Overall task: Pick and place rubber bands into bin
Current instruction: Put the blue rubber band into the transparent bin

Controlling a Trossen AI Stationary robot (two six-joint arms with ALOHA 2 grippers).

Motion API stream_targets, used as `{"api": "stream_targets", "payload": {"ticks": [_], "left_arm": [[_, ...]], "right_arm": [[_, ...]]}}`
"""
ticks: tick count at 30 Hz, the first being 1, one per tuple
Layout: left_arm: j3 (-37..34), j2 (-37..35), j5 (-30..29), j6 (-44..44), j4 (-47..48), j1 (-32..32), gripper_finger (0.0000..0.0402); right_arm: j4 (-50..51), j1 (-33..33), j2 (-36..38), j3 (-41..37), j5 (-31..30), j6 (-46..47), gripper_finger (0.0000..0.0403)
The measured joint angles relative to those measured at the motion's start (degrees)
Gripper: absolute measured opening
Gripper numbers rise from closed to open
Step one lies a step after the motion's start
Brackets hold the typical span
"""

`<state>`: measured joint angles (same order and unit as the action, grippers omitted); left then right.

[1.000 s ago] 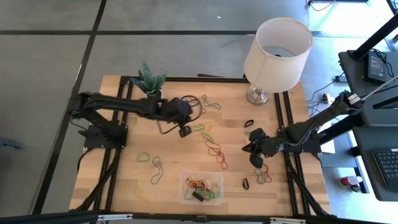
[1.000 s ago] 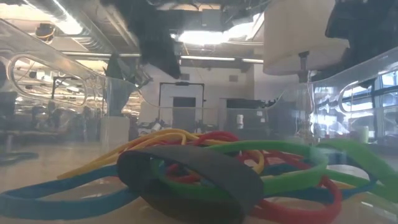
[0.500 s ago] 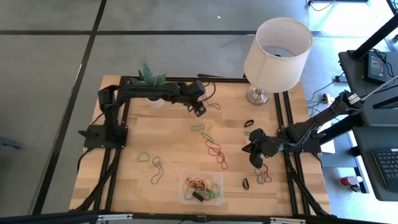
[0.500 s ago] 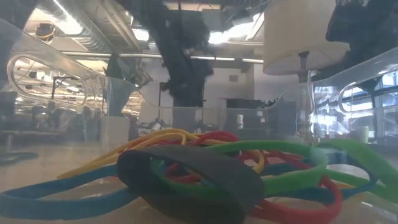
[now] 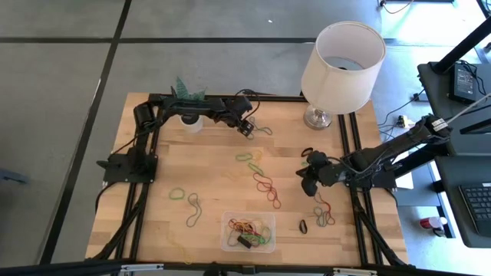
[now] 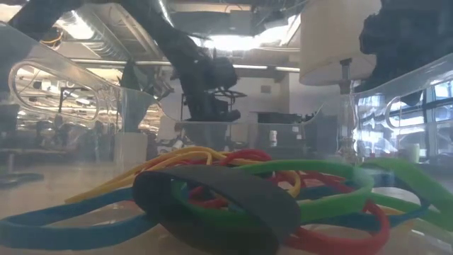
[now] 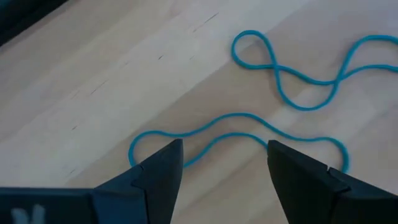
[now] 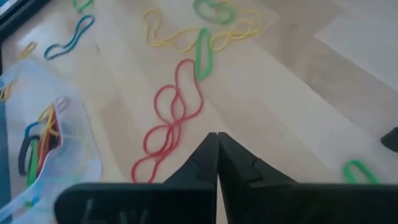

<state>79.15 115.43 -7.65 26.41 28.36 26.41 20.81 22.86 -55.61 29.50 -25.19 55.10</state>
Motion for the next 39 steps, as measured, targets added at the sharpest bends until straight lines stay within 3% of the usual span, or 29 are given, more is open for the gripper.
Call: {"api": "stream_targets", "payload": {"ticks": [16, 21, 28, 39], "left_arm": [[0.4, 5.7, 2.3, -1.0, 1.3, 2.3, 0.0219], [0.4, 5.7, 1.7, -3.4, 2.7, 2.1, 0.0161], [0.3, 5.7, 0.2, -4.3, 3.9, 1.4, 0.0019], [-0.6, -1.1, 3.1, -8.1, 11.7, -1.9, 0.0001]], "right_arm": [[-0.6, -3.9, 0.0, 0.0, 0.1, 0.4, 0.0008], [-0.8, -4.0, 0.0, 0.0, 0.1, 0.3, 0.0008], [-0.8, -4.0, 0.0, 0.0, 0.2, 0.1, 0.0008], [1.0, -3.9, 0.0, 0.0, -0.3, -1.6, 0.0008]]}}
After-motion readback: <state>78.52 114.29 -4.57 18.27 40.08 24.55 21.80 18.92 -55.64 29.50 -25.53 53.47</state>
